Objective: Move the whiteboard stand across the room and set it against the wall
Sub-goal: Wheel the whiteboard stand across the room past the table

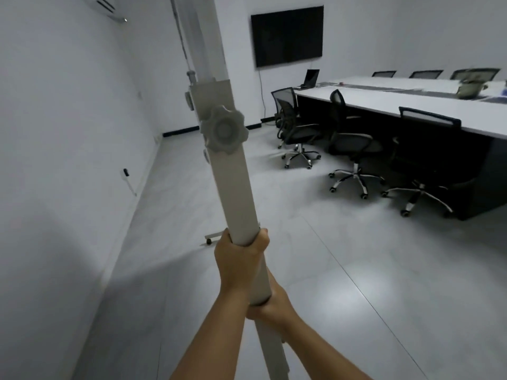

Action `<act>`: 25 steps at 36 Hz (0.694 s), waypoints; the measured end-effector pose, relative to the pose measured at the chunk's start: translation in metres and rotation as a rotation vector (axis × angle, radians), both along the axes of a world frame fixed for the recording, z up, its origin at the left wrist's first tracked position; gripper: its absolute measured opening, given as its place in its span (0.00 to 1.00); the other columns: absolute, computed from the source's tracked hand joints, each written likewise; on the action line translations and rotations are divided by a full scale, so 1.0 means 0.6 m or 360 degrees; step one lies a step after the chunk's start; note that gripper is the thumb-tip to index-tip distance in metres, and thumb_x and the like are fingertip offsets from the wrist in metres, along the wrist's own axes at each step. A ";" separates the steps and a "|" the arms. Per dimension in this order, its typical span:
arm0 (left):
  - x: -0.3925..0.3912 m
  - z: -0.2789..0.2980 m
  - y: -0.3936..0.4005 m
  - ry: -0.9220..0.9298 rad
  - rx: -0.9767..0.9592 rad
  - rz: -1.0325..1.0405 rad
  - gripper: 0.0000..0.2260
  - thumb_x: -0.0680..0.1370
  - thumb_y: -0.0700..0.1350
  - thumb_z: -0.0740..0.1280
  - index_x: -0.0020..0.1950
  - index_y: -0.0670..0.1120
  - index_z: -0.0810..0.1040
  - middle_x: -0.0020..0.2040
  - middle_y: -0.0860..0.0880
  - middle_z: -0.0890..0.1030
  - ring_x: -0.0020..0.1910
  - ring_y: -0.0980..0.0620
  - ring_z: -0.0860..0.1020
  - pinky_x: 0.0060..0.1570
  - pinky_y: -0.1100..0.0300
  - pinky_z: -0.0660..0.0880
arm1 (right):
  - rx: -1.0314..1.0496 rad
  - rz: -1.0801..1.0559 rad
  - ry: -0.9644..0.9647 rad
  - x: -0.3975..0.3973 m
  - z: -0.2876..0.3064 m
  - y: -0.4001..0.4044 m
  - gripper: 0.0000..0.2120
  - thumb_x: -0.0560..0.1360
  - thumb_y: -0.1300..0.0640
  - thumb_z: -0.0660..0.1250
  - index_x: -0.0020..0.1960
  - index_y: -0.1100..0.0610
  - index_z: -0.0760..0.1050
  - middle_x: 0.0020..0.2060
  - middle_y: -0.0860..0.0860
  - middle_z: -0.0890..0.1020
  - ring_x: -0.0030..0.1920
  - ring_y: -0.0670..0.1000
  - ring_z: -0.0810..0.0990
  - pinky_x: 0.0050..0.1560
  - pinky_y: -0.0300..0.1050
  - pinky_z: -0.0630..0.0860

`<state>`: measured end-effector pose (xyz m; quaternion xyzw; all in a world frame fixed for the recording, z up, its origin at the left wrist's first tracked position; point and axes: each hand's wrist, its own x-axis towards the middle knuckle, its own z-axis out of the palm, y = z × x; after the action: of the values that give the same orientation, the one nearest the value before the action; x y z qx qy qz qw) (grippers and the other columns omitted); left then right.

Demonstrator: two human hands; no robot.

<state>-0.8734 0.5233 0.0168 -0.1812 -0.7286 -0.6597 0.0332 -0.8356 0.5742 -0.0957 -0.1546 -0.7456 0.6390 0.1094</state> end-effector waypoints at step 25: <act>-0.611 0.009 0.354 -0.0174 -0.0036 -0.0209 0.09 0.60 0.46 0.71 0.28 0.48 0.71 0.20 0.59 0.74 0.23 0.61 0.71 0.26 0.65 0.69 | -0.0113 0.0153 -0.0029 -0.609 -0.006 0.380 0.37 0.58 0.60 0.68 0.65 0.44 0.62 0.38 0.47 0.77 0.37 0.48 0.77 0.39 0.48 0.79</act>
<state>-1.2397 0.7359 0.0223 -0.1926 -0.7233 -0.6611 -0.0519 -1.2009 0.8022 -0.0993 -0.1284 -0.7299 0.6681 0.0662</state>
